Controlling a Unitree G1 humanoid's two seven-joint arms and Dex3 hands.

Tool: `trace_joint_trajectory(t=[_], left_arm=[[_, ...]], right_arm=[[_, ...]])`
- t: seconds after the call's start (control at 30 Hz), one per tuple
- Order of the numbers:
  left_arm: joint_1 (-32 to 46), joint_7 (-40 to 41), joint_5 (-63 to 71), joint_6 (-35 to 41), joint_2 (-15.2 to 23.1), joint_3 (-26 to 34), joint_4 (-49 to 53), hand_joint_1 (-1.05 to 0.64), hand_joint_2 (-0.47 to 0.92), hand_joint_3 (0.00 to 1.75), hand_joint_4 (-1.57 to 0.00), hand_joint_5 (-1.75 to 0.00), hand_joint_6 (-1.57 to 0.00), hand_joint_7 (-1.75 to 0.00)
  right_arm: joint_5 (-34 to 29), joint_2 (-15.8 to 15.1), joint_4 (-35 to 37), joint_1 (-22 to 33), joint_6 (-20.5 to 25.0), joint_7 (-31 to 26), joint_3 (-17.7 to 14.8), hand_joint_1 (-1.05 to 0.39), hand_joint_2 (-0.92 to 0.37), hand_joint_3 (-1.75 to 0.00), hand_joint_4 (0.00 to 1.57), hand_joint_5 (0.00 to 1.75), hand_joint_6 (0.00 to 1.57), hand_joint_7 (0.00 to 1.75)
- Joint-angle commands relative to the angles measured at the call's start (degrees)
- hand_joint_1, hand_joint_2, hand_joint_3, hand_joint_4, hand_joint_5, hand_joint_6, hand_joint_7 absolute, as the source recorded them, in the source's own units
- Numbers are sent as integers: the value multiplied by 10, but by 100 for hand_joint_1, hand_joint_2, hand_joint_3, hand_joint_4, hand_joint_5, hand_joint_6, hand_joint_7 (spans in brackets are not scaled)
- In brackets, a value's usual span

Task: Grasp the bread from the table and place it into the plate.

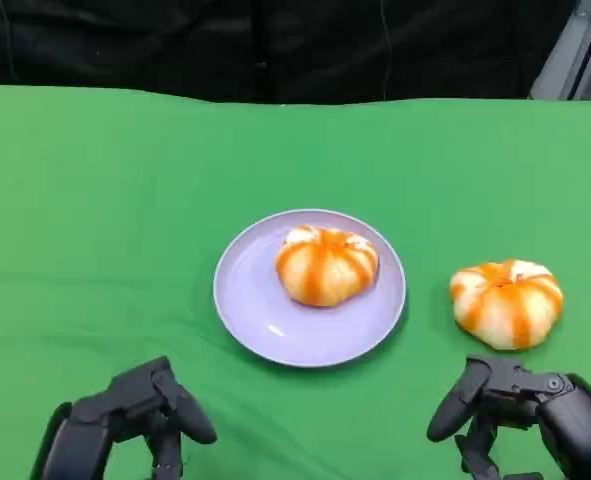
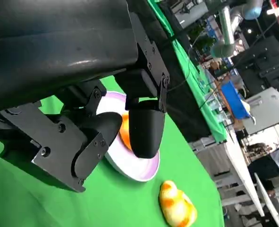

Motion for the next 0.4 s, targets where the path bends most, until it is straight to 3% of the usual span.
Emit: trace_joint_trajectory(t=[0.03,0.4], left_arm=[[7,5,-3,3,-3,4,-4,-2,27,156,-90,-175,-81,-150],[4,-2,-24,12,-5,12,-5,-3,34,145,-88,-173,-80,-150]], right_arm=[[-8,-3,-13,8,6,-5,0,4,-41,-118,86,145,81,119],[-8,-1,-8,4,6,-2,0,5,-41,-118,85,146,82,118]])
